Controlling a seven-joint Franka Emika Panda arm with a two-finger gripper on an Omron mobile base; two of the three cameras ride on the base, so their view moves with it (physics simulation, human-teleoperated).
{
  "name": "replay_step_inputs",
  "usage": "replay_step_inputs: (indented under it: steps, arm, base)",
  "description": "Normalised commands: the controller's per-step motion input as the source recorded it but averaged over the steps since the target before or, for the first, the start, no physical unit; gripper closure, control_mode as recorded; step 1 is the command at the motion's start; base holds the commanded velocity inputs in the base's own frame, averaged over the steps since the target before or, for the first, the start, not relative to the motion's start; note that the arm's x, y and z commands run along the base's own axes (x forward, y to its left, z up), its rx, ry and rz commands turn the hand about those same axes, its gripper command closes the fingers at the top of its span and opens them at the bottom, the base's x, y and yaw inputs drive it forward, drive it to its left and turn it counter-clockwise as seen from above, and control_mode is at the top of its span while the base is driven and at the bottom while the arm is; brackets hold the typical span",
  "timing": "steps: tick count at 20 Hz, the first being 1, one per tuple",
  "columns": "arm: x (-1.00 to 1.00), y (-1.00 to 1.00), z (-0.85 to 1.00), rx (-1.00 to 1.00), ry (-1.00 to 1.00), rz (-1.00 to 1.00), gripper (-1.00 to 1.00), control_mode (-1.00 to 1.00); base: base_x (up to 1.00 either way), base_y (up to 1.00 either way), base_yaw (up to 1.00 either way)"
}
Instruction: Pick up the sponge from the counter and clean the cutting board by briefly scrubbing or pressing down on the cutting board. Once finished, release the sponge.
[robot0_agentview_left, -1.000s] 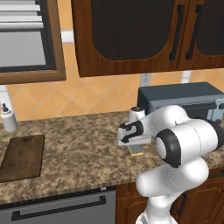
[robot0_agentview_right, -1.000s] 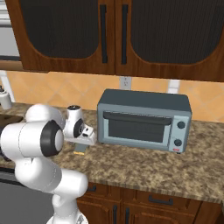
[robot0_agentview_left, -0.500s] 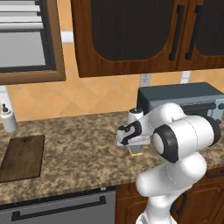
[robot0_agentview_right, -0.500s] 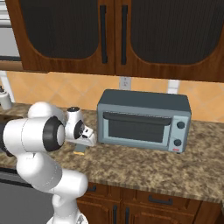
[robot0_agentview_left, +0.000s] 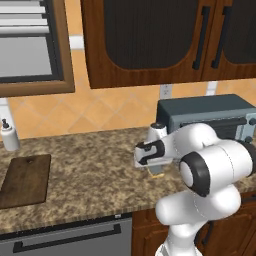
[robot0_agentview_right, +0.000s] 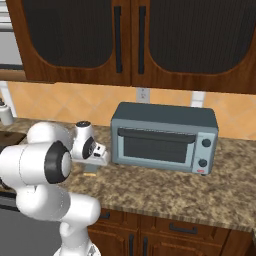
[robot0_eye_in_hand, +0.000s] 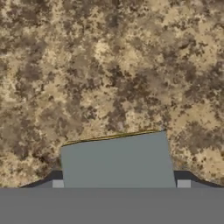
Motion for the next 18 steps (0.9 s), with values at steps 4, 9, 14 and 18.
replay_step_inputs:
  steps: [4,9,14,18]
  arm:
    - [-0.23,0.06,0.66,0.00,-0.01,0.15,1.00,-1.00]
    - [-0.31,0.33,0.63,0.00,0.00,0.19,1.00,-1.00]
    - [-0.39,0.62,0.37,0.00,0.00,0.22,1.00,-1.00]
    - [-0.53,0.29,0.55,0.01,0.00,0.06,1.00,-1.00]
  base:
    - [0.00,0.00,0.00]
    - [0.00,0.00,0.00]
    - [0.00,0.00,0.00]
    - [0.00,0.00,0.00]
